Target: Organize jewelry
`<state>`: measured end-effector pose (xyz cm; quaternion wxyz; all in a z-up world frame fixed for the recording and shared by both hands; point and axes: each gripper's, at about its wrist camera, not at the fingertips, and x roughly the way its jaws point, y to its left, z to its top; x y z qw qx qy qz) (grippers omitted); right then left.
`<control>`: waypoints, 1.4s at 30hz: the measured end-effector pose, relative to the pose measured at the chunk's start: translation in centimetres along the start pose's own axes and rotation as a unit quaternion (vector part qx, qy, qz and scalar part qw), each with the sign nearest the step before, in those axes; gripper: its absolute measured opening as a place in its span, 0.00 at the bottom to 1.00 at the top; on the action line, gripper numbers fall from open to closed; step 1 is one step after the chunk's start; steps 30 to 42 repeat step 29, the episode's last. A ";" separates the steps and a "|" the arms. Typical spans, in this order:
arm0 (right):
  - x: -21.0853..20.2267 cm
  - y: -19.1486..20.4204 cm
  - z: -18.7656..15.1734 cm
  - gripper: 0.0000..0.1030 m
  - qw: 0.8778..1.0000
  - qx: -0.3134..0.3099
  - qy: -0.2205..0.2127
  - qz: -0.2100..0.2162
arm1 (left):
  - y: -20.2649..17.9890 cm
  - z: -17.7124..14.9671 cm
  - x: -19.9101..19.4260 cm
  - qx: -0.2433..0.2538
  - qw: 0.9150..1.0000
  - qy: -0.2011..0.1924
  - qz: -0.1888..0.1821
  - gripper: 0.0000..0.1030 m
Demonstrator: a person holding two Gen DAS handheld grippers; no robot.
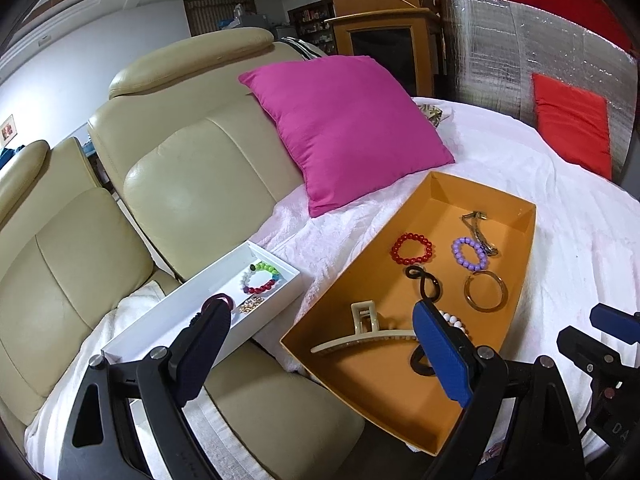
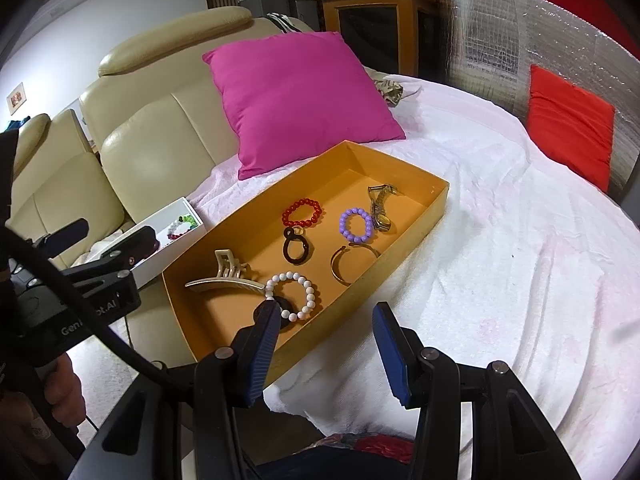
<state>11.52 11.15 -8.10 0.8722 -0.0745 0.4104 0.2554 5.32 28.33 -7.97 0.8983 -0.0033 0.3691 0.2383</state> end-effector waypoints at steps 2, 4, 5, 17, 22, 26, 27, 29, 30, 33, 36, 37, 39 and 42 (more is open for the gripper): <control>0.2 0.0 0.0 0.50 1.000 0.001 0.001 0.003 | 0.2 0.0 0.0 -0.002 1.000 0.001 0.002 0.90; 0.3 0.1 0.1 0.50 1.000 0.000 0.001 0.008 | 0.4 0.0 -0.1 -0.004 1.000 0.001 0.010 0.90; 0.4 0.1 0.1 0.50 1.000 -0.002 0.000 0.010 | 0.5 -0.1 -0.2 -0.006 1.000 0.002 0.014 0.90; 0.1 -1.2 0.2 0.50 0.999 0.001 -0.012 0.036 | -0.8 0.4 -1.9 0.002 0.999 -0.006 0.040 0.90; -0.5 -2.7 0.0 0.50 0.999 0.010 -0.019 0.040 | -1.9 0.6 -2.7 0.008 0.999 -0.011 0.040 0.90; -1.5 -4.1 -0.2 0.50 0.999 0.019 -0.029 0.040 | -3.7 1.2 -3.4 0.013 0.999 -0.020 0.021 0.90; -1.9 -4.9 -0.2 0.50 0.998 0.025 -0.035 0.037 | -4.4 1.5 -3.5 0.019 0.999 -0.023 0.016 0.90; -2.5 -6.6 -0.3 0.50 0.998 0.043 -0.045 0.030 | -6.5 2.1 -3.5 0.039 0.999 -0.028 -0.003 0.90; -2.5 -6.6 -0.3 0.50 0.998 0.043 -0.045 0.030 | -6.5 2.1 -3.5 0.039 0.999 -0.028 -0.003 0.90; -2.5 -6.6 -0.3 0.50 0.998 0.043 -0.045 0.030 | -6.5 2.1 -3.5 0.039 0.999 -0.028 -0.003 0.90; -2.5 -6.6 -0.3 0.50 0.998 0.043 -0.045 0.030 | -6.5 2.1 -3.5 0.039 0.999 -0.028 -0.003 0.90; -2.5 -6.6 -0.3 0.50 0.998 0.043 -0.045 0.030 | -6.5 2.1 -3.5 0.039 0.999 -0.028 -0.003 0.90; -2.5 -6.6 -0.3 0.50 0.998 0.043 -0.045 0.030 | -6.5 2.1 -3.5 0.039 0.999 -0.028 -0.003 0.90; -2.5 -6.6 -0.3 0.50 0.998 0.043 -0.045 0.030 | -6.5 2.1 -3.5 0.039 0.999 -0.028 -0.003 0.90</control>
